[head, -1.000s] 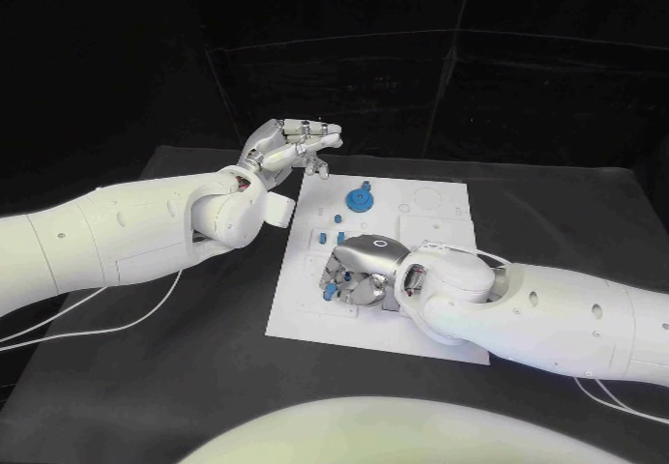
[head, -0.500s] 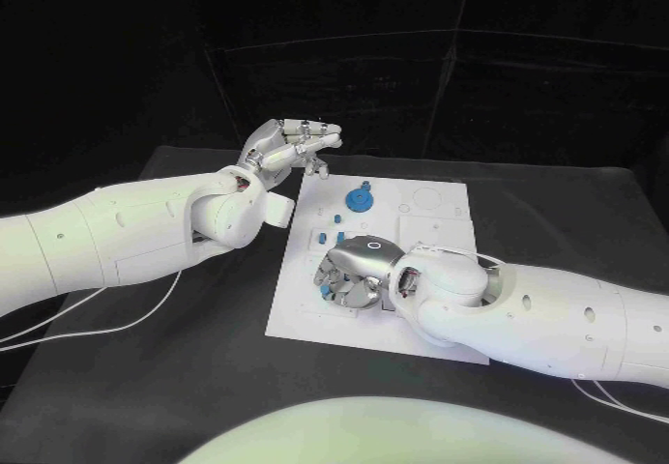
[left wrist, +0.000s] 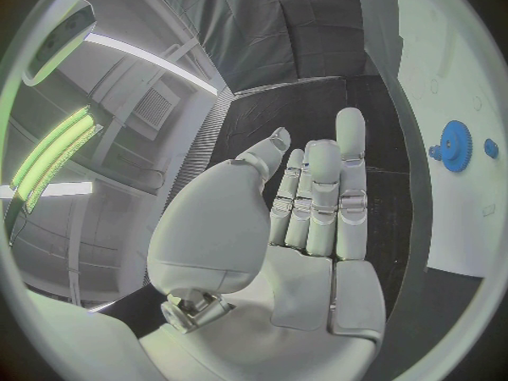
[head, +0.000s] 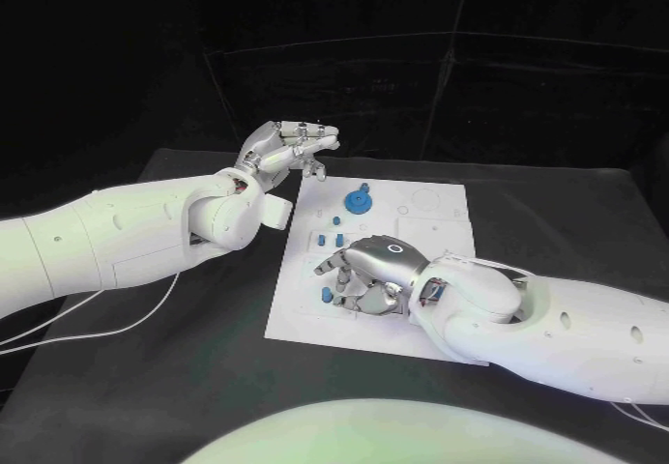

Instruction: Assemble the parts on the task board

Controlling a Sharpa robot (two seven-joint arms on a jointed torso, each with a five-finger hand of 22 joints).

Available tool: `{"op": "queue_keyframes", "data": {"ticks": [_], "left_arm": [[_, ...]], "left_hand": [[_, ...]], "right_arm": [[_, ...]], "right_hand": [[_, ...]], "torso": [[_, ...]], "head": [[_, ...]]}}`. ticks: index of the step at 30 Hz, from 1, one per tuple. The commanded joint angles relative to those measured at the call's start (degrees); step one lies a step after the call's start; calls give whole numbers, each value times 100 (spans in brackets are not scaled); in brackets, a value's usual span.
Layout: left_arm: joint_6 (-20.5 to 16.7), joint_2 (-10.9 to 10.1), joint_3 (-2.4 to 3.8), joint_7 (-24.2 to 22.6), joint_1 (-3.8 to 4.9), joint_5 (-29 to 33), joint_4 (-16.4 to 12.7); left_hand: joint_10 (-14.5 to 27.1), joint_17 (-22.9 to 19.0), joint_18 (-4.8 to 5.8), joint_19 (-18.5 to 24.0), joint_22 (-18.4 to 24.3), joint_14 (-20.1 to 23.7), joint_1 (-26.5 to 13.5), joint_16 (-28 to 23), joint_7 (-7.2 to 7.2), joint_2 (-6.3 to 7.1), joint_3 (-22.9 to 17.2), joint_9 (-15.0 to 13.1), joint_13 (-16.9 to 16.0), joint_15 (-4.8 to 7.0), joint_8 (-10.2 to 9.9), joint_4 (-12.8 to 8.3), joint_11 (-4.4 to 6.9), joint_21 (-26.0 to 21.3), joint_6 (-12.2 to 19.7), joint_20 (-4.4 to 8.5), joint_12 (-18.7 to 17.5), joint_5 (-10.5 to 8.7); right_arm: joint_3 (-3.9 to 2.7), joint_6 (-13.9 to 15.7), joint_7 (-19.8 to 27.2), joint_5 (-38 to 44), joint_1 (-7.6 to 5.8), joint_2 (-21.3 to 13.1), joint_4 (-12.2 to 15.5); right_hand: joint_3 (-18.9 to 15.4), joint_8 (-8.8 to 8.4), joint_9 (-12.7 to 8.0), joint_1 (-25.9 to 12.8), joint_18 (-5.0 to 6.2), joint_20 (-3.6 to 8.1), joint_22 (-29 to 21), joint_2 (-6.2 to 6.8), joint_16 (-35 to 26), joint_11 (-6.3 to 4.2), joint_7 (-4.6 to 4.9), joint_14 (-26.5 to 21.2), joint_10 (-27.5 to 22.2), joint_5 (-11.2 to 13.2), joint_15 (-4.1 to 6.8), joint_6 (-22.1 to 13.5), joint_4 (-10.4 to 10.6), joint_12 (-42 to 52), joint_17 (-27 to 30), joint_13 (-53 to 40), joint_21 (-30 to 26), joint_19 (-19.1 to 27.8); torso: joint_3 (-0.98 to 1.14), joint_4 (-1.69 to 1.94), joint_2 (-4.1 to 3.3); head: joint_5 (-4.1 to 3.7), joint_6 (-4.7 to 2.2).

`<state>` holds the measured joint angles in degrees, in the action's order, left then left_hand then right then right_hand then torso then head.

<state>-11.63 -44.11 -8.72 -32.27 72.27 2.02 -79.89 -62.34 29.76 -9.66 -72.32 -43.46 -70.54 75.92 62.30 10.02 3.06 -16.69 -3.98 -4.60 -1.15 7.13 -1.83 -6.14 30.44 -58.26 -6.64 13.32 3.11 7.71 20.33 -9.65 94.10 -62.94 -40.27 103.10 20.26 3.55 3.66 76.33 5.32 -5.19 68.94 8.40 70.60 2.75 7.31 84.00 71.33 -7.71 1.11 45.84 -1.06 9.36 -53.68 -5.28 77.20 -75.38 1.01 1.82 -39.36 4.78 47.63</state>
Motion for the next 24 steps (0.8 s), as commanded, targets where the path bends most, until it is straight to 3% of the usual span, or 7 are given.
{"op": "queue_keyframes", "data": {"ticks": [1,4,8,12,16,19,24], "left_arm": [[62,-9,4,-45,8,13,-4],[60,-19,4,-46,7,13,-3],[58,-27,4,-46,7,13,-3],[49,-49,3,-48,7,13,-21],[45,-66,3,-49,7,13,-40],[43,-78,2,-49,7,13,-54],[40,-106,0,-50,7,13,-88]], "left_hand": [[25,-5,-77,45,9,57,37,-36,28,-15,32,7,4,-2,36,8,1,-36,12,-12,18,-2],[25,-5,-77,45,9,57,37,-36,28,-15,32,7,4,-2,36,8,1,-36,12,-12,18,-2],[25,-5,-77,45,9,57,37,-36,28,-15,32,7,4,-2,36,8,1,-36,12,-12,18,-2],[25,-5,-77,45,9,57,37,-36,28,-15,32,7,4,-2,36,8,1,-36,12,-12,18,-2],[25,-5,-77,45,9,57,37,-36,28,-15,32,7,4,-2,36,8,1,-36,12,-12,18,-2],[25,-5,-77,45,9,57,37,-36,28,-15,32,7,4,-2,36,8,1,-36,12,-12,18,-2],[45,-36,-78,38,30,65,61,-40,31,-27,54,7,6,-3,50,1,0,-57,18,-12,56,-2]], "right_arm": [[-35,546,179,-258,-41,-286,236],[-139,607,156,-787,-101,-674,454],[-197,620,-18,-1510,-194,-1157,666],[-227,494,-554,-2022,-261,-1864,890],[-224,395,-1039,-1878,-271,-2238,980],[-138,331,-1397,-1693,-262,-2485,1060],[97,243,-1906,-1407,-241,-2794,1155]], "right_hand": [[-139,49,35,-45,-40,49,17,70,44,-36,-2,61,164,-53,71,271,53,118,-14,-71,23,-1],[-336,148,77,-120,-49,71,48,109,84,-53,-8,74,459,-98,89,549,133,384,-69,-236,40,-26],[-747,354,137,-299,-97,67,251,161,293,-39,16,145,806,-298,77,956,311,1095,-381,-754,168,-177],[-1590,650,156,-344,-200,128,718,-24,1083,-69,-87,296,726,-613,69,1013,672,5384,-1695,-5161,470,-481],[-2011,896,200,-505,-247,66,949,-170,1307,-53,-35,350,966,-559,77,1064,995,6528,-2144,-6488,609,-626],[-2280,1043,240,-590,-276,63,1083,-214,1419,-58,-45,381,1067,-690,72,1043,1259,6855,-2374,-6894,690,-713],[-2643,1235,301,-650,-282,53,1118,-195,1488,-54,-50,396,1081,-730,66,983,1677,6975,-2519,-7071,712,-726]], "torso": [[-6,2,6],[-4,-2,2],[-12,-6,3],[-26,-12,6],[-30,-50,9],[-26,-81,17],[-43,-94,29]], "head": [[-49,-31],[-124,-62],[-279,-119],[-468,-167],[-567,-192],[-573,-189],[-652,-205]]}}
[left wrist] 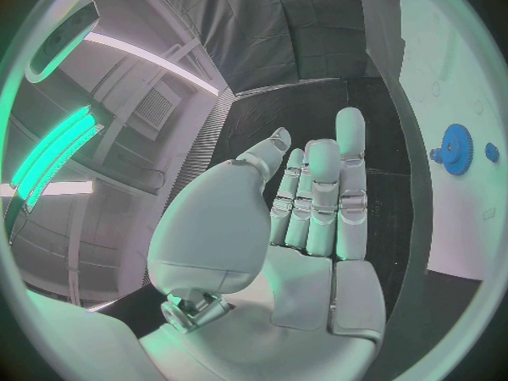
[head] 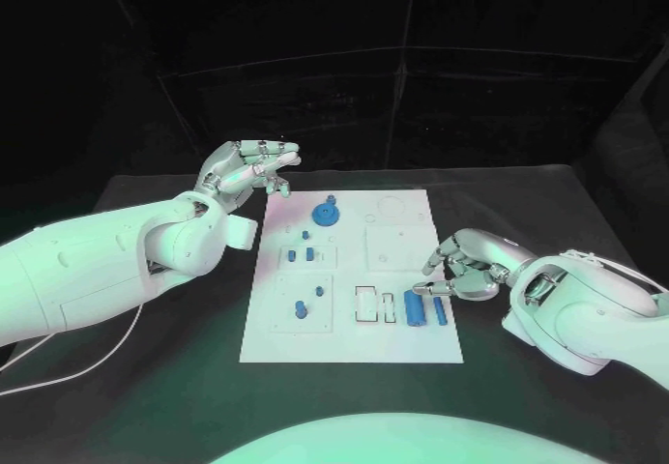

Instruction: Assemble the parts on the task board

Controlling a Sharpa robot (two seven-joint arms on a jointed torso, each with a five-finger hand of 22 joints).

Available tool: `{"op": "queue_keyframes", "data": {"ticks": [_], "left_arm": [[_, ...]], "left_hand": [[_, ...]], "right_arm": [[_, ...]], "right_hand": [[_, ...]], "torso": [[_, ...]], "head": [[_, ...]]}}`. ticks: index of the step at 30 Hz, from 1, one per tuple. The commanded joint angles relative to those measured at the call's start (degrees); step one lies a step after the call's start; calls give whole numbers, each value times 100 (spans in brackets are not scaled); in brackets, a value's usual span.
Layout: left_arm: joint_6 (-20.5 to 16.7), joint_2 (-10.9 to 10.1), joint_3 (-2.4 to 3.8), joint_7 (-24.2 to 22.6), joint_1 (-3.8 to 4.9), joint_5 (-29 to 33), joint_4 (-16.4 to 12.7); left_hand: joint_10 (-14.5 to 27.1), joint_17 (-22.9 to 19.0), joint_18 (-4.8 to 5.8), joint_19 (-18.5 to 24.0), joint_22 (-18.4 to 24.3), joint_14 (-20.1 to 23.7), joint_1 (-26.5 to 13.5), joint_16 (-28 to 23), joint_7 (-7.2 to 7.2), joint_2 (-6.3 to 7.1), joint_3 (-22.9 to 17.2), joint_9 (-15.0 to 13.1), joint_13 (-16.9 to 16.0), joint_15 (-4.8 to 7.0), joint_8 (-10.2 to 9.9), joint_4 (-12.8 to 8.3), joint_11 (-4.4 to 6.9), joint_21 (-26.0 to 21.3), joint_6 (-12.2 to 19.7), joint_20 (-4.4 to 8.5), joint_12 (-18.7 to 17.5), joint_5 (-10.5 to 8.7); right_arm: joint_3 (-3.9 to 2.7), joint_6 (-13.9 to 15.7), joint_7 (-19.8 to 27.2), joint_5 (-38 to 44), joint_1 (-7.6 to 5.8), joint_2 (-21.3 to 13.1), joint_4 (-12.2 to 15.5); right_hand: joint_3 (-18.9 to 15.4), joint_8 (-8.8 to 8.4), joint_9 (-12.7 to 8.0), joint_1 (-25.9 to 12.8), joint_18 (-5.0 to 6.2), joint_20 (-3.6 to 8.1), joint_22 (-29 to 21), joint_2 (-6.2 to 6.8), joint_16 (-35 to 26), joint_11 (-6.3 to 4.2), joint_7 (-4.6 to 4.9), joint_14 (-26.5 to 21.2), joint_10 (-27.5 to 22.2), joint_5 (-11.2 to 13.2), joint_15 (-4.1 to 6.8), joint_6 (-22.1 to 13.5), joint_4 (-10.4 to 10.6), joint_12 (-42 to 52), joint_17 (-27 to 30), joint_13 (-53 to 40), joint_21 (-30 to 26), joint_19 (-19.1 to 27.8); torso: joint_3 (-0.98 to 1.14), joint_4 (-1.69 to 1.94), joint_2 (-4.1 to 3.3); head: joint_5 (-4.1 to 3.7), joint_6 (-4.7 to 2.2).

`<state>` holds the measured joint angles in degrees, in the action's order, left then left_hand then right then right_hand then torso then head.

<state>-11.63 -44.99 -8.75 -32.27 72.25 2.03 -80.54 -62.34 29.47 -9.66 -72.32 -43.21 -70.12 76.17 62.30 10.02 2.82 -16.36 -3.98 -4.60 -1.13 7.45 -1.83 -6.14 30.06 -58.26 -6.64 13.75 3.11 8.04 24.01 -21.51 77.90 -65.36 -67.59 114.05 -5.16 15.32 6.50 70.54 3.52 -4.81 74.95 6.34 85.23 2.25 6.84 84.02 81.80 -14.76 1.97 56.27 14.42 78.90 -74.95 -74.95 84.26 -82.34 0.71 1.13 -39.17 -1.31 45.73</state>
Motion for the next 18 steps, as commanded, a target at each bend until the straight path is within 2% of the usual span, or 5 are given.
{"op": "queue_keyframes", "data": {"ticks": [1,4,8,14,18], "left_arm": [[39,-21,3,-52,8,12,-28],[40,-27,3,-55,8,12,-37],[42,-41,2,-57,8,12,-57],[39,-75,1,-61,7,12,-82],[39,-85,1,-62,7,12,-87]], "left_hand": [[45,-6,-78,38,5,23,36,-40,31,-2,21,7,7,-4,18,1,0,-19,18,-12,13,-2],[45,-6,-78,38,5,23,36,-40,31,-2,21,7,7,-4,18,1,0,-19,18,-12,13,-2],[45,-6,-78,38,5,23,36,-40,31,-2,21,7,7,-4,18,1,0,-19,18,-12,13,-2],[45,-6,-78,38,5,23,36,-40,31,-2,21,7,7,-4,18,1,0,-19,18,-12,13,-2],[45,-6,-78,38,5,23,36,-40,31,-2,21,7,7,-4,18,1,0,-19,18,-12,13,-2]], "right_arm": [[108,-133,-791,269,6,-90,65],[176,-151,-920,396,24,-117,65],[227,-195,-1030,529,86,-112,34],[253,-176,-1075,639,213,1,-14],[257,-106,-1074,693,245,69,-30]], "right_hand": [[-161,95,31,-98,-102,16,520,12,31,-5,-6,394,33,-43,-21,-67,200,27,-403,-119,7,-30],[-258,166,59,-177,-93,15,488,11,52,-11,-14,402,37,-60,-17,-70,239,41,-452,-149,-12,-4],[-335,246,96,-276,-91,21,482,-13,75,-24,-30,410,64,-53,-9,-68,244,80,-503,-211,-17,2],[-370,294,120,-326,-93,26,491,-20,90,-32,-40,416,90,-49,-3,-63,244,114,-540,-261,-13,-5],[-383,312,129,-346,-93,28,492,-20,98,-34,-43,420,103,-51,-1,-64,245,131,-559,-285,-12,-6]], "torso": [[-18,-34,18],[-20,-56,34],[-27,-57,42],[-22,-73,34],[-20,-55,34]], "head": [[-52,-11],[-63,-6],[-85,-4],[-72,-9],[-88,-5]]}}
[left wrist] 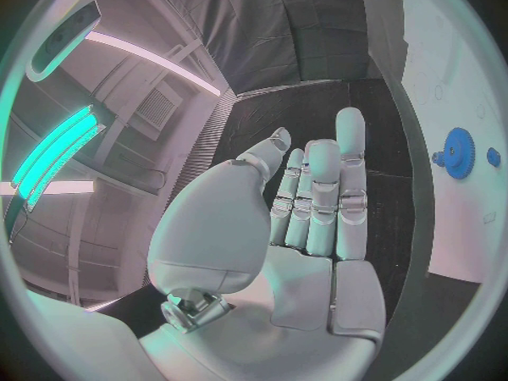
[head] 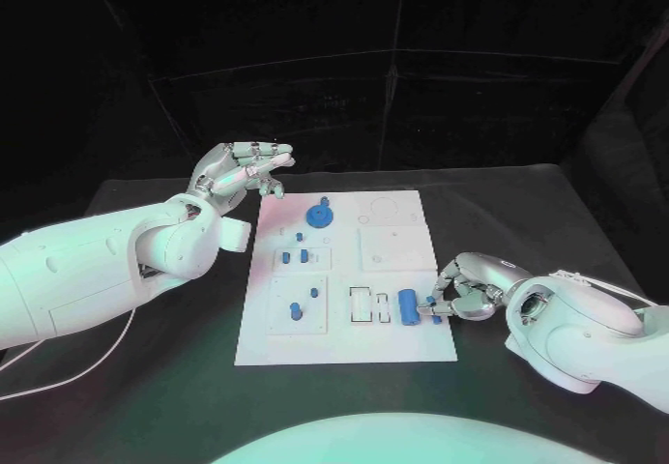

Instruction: Assemble the parts on the task board

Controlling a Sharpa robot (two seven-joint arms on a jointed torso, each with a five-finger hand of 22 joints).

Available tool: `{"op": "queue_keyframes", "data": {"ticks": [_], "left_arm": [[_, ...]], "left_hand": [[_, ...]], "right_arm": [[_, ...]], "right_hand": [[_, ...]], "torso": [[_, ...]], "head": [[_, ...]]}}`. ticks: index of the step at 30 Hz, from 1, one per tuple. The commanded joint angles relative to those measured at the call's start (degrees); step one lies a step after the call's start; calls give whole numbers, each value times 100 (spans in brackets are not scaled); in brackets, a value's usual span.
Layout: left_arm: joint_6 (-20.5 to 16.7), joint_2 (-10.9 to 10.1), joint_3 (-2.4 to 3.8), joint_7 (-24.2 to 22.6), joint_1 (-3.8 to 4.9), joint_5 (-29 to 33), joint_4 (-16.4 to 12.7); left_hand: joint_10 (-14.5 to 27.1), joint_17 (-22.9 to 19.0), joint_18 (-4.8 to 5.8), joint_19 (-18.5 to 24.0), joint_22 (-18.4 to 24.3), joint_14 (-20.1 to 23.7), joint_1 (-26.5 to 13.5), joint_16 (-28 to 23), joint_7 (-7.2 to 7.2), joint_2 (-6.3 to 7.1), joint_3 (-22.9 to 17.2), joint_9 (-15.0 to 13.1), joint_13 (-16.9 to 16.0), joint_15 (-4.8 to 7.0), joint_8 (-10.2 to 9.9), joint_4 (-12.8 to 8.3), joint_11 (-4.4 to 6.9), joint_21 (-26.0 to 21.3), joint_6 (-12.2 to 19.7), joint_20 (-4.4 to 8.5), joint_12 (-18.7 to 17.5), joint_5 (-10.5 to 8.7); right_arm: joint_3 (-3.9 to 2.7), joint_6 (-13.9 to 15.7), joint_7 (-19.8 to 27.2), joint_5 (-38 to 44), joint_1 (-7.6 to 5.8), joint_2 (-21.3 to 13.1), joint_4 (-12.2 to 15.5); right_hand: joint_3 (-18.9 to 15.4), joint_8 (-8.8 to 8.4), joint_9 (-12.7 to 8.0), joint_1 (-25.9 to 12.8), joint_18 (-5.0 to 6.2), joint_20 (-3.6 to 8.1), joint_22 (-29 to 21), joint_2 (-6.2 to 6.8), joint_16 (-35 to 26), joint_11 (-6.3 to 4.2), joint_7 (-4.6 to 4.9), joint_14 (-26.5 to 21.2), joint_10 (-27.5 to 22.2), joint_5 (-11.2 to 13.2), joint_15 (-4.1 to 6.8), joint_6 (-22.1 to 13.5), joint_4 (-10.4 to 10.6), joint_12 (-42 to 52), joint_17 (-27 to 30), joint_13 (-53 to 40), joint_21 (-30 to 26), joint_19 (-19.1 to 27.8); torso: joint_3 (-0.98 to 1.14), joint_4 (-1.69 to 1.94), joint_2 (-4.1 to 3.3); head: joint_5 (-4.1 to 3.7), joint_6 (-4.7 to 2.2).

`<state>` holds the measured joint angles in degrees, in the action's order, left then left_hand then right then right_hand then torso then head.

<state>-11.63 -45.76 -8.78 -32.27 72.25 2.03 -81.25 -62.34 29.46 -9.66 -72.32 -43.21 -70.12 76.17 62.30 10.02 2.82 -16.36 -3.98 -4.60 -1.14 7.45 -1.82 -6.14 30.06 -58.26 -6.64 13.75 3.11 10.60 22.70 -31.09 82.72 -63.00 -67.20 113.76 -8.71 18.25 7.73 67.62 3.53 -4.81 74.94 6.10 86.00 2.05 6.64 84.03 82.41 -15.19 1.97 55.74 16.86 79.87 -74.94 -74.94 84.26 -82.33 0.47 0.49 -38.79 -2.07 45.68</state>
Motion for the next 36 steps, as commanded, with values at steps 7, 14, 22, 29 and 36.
{"op": "queue_keyframes", "data": {"ticks": [7,14,22,29,36], "left_arm": [[39,-22,4,-62,7,12,-11],[41,-23,3,-60,7,12,8],[43,-26,3,-55,7,12,19],[49,-31,3,-53,7,12,23],[55,-31,2,-50,6,12,27]], "left_hand": [[45,-6,-78,38,5,24,36,-40,31,-2,21,7,6,-4,19,1,0,-19,18,-12,13,-2],[45,-6,-78,38,5,24,36,-40,31,-2,21,7,6,-4,19,1,0,-19,18,-12,13,-2],[45,-6,-78,38,5,24,36,-40,31,-2,21,7,6,-4,19,1,0,-19,18,-12,13,-2],[45,-9,-78,36,9,23,38,-38,29,-7,26,6,6,-3,25,2,1,-23,15,-12,23,-2],[45,-10,-78,35,12,23,39,-37,28,-9,29,6,6,-3,27,3,2,-25,14,-12,29,-2]], "right_arm": [[3,180,-104,279,29,88,4],[3,256,-100,335,34,106,4],[3,348,-99,428,35,167,1],[3,398,-42,443,44,262,20],[3,290,-32,447,93,346,10]], "right_hand": [[-42,66,29,-74,-97,33,504,-7,37,-23,-33,426,64,-53,6,-7,-2,63,-597,-326,-6,-14],[-44,116,56,-63,-100,39,518,-23,45,-31,-43,429,77,-112,13,-7,-5,77,-615,-350,1,-24],[-42,162,82,-20,-102,45,524,-37,51,-37,-48,430,82,-191,18,-27,-12,82,-629,-367,4,-27],[-35,221,115,93,-102,50,528,-41,59,-42,-55,432,101,-236,23,-45,-25,104,-648,-405,5,-28],[-38,272,143,216,-104,54,536,-32,68,-46,-57,436,106,-242,26,-70,-38,109,-671,-422,9,-33]], "torso": [[4,9,-5],[0,8,-2],[4,18,1],[-1,5,0],[-5,14,-2]], "head": [[-2,20],[6,34],[22,45],[39,50],[25,56]]}}
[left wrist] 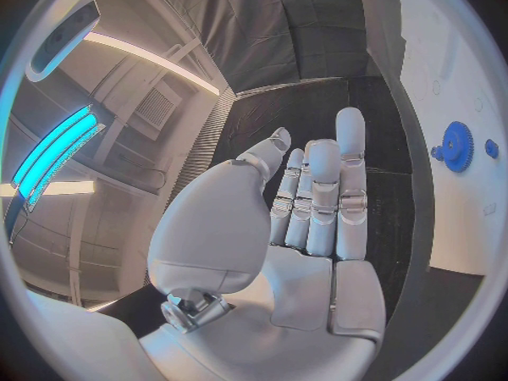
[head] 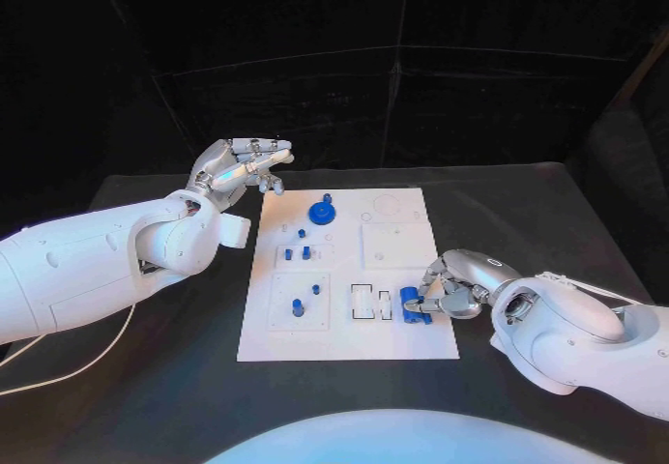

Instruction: Assemble the parts on the task board

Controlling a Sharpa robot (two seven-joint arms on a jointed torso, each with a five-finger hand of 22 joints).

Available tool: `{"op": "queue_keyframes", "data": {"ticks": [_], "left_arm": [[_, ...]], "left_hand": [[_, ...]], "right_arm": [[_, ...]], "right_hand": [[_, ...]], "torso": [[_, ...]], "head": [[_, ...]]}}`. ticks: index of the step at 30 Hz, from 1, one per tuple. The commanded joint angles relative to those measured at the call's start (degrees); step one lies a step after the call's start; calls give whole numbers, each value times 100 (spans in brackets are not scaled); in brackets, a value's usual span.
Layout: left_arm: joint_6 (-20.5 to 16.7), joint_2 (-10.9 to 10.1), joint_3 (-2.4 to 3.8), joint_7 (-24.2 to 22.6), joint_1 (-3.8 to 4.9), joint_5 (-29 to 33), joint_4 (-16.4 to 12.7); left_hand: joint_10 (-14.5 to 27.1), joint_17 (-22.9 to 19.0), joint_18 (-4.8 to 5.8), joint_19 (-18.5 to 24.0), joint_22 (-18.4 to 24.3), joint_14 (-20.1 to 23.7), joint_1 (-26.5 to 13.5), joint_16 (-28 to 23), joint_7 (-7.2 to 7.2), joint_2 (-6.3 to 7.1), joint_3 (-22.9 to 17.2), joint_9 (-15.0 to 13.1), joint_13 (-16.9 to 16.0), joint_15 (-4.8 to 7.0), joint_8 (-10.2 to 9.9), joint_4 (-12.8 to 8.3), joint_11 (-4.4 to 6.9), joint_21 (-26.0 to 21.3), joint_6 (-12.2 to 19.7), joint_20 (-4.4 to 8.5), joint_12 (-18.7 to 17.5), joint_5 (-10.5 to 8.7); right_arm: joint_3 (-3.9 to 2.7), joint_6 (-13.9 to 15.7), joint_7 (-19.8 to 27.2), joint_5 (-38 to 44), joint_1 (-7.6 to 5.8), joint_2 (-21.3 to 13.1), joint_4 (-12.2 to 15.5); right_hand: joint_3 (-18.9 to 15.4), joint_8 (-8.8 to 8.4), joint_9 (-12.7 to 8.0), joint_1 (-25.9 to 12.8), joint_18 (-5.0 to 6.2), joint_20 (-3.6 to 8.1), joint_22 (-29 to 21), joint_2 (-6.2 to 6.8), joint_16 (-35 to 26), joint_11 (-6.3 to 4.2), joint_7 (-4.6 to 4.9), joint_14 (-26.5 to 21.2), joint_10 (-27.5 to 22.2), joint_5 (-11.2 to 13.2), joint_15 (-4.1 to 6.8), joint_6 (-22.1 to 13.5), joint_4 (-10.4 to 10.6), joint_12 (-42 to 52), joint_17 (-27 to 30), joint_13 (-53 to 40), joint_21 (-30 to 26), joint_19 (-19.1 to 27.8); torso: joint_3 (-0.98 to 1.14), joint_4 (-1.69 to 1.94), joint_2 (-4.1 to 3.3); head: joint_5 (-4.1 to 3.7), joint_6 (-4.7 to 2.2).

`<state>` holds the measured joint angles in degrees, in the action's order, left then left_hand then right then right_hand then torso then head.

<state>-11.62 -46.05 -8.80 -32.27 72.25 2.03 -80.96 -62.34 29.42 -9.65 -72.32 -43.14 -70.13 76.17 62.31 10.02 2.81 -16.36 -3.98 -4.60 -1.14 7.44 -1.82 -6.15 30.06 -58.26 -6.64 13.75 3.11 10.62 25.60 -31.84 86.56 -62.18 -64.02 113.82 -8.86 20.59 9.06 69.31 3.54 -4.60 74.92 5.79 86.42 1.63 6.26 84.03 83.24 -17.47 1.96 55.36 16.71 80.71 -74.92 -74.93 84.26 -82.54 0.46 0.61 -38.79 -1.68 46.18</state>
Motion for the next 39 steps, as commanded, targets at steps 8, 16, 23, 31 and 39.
{"op": "queue_keyframes", "data": {"ticks": [8,16,23,31,39], "left_arm": [[62,-10,4,-43,7,12,-13],[74,-19,3,-34,7,12,-19],[85,-17,3,-26,7,12,-20],[88,-20,3,-20,7,12,-23],[89,-17,2,-22,7,12,-20]], "left_hand": [[45,-5,-79,35,5,23,39,-37,28,-9,30,6,6,-3,28,3,2,-25,14,-12,29,-2],[45,-5,-79,35,5,23,39,-37,28,-9,30,6,6,-3,28,3,2,-25,14,-12,29,-2],[48,-9,-79,33,9,23,40,-36,28,-9,35,6,7,-2,31,3,2,-29,14,-11,36,-3],[48,-9,-79,33,9,23,40,-36,28,-9,35,6,7,-2,31,3,2,-29,14,-11,36,-3],[48,-9,-79,33,9,23,40,-36,28,-9,35,6,7,-2,31,3,2,-29,14,-11,36,-3]], "right_arm": [[0,-295,-23,88,99,147,-162],[-1,-285,-57,181,133,293,-303],[-2,-257,-66,242,155,459,-401],[-2,-99,-52,265,173,509,-406],[-4,378,114,229,176,429,-242]], "right_hand": [[-27,63,26,112,-105,33,537,-3,25,-2,-16,434,9,-6,26,-52,-26,4,-673,-407,8,-10],[-22,89,42,190,-103,31,531,-38,22,2,-12,432,2,-9,23,-85,-32,-4,-667,-409,2,-3],[-5,179,92,490,-103,29,533,-152,23,3,-8,432,5,-56,20,-140,-118,-3,-677,-435,0,-1],[128,357,182,943,-109,53,564,-446,36,-55,-77,439,53,-303,61,39,-345,34,-713,-503,16,-23],[234,447,269,1071,-146,154,714,-640,70,-198,-236,458,200,-446,177,340,-394,185,-800,-690,106,-141]], "torso": [[-4,3,2],[0,-1,3],[3,8,-1],[-4,-7,-2],[6,-5,7]], "head": [[4,15],[23,15],[30,11],[32,10],[23,15]]}}
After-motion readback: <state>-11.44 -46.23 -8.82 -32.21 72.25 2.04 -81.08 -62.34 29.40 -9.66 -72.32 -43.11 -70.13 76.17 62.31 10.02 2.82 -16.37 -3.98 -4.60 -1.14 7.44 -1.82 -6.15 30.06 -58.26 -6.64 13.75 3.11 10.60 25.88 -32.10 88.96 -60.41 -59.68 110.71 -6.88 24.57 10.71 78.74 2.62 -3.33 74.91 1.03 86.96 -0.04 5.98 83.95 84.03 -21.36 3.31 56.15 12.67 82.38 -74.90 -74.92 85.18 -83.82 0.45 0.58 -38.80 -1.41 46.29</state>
